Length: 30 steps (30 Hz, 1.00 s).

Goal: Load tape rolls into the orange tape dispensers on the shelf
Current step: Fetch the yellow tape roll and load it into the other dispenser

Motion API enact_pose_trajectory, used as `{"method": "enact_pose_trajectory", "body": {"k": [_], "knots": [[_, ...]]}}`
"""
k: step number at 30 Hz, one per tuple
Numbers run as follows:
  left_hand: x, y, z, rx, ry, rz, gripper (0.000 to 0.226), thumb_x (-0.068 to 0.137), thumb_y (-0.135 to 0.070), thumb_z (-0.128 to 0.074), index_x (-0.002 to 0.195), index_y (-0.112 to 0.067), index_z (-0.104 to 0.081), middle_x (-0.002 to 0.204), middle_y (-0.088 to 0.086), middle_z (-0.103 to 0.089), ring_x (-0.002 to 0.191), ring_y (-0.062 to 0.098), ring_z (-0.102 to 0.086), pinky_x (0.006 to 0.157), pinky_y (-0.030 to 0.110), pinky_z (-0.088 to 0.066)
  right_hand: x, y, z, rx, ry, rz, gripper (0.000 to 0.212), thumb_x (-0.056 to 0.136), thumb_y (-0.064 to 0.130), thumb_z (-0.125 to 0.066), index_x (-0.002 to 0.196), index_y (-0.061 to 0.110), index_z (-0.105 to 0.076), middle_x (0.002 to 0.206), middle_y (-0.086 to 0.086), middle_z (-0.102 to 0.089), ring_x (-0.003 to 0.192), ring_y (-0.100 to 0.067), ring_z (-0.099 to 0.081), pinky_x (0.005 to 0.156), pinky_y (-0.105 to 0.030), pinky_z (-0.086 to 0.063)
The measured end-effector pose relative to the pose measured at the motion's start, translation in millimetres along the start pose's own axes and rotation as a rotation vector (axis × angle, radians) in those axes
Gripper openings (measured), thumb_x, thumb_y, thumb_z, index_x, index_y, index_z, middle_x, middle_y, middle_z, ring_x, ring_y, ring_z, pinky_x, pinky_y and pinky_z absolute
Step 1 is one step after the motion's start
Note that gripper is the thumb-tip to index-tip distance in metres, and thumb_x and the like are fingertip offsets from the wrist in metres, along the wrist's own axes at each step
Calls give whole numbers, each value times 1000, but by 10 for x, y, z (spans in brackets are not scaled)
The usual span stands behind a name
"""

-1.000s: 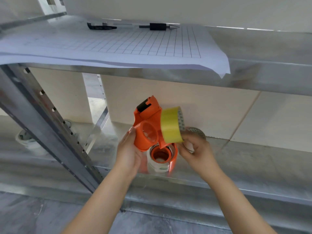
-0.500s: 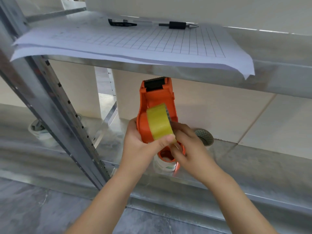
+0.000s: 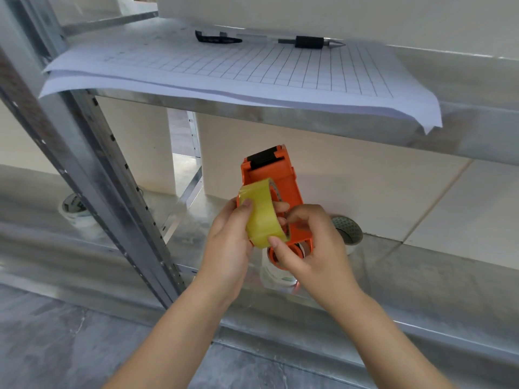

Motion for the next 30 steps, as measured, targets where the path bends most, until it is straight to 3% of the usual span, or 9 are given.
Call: {"method": "enact_pose_trajectory", "body": {"k": [2,4,7,10,15,19,22,27,30], "knots": [[2,-18,-1,1,-7,9,30,98,-23,-38,108,-12,-64,95,7,-75,87,19,-71,83,35,-56,28,44,16,-55,-35,85,38,73,38,-64,108,35,-49,103,28,-47,100,-4,-53,83,-25,-46],[0,-34,-2,11,-3,16,33,97,-28,-40,112,-11,-64,105,12,-73,97,25,-69,92,44,-52,60,71,24,-85,-39,208,38,76,32,-65,113,31,-54,114,18,-45,109,-8,-49,90,-23,-44],[-24,-27,-5,39,70,17,43,87,-36,-45,118,-11,-60,113,15,-70,105,29,-67,90,44,-53,99,95,39,-45,-68,265,30,77,27,-68,107,23,-64,121,6,-47,112,-16,-51,91,-24,-44],[-79,-15,0,76,209,-45,44,78,-30,-62,118,-15,-55,105,1,-73,98,15,-70,75,24,-56,163,146,95,-14,-106,275,19,78,23,-66,91,10,-72,112,8,-52,105,-15,-55,87,-28,-47],[-136,52,-32,326,305,-101,60,60,-18,-81,111,-20,-49,98,-6,-67,89,4,-68,73,20,-53,269,224,211,-136,-104,329,21,83,19,-62,72,3,-69,79,-6,-68,75,-18,-63,70,-23,-49],[-142,117,-17,372,253,-106,51,57,-23,-80,100,-24,-52,84,-6,-67,73,6,-66,68,25,-52,325,240,245,-174,59,299,10,80,14,-67,76,5,-70,79,-5,-69,74,-19,-64,71,-24,-49],[-153,126,6,411,173,-120,53,48,-36,-78,96,-30,-55,81,-12,-70,74,1,-66,65,19,-51,331,229,234,-68,219,231,3,74,12,-70,76,10,-71,81,-2,-71,80,-13,-65,75,-24,-51],[-144,74,29,566,98,-173,35,52,-30,-77,81,-33,-58,75,-18,-67,60,-3,-61,55,14,-49,402,54,208,180,133,-151,21,78,16,-71,61,27,-66,68,14,-71,68,1,-64,67,-16,-50],[-161,44,35,560,127,-164,32,55,-23,-76,82,-32,-60,71,-19,-67,57,-4,-60,53,10,-46,487,-73,198,272,146,-303,20,76,18,-72,58,24,-67,64,13,-72,66,-6,-66,67,-27,-53]]}}
Point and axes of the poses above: each hand's wrist, its own x-axis towards the middle knuckle, its own z-axis out of the back of the hand, y = z × x, the point moved 2 cm from there along x, towards the middle knuckle
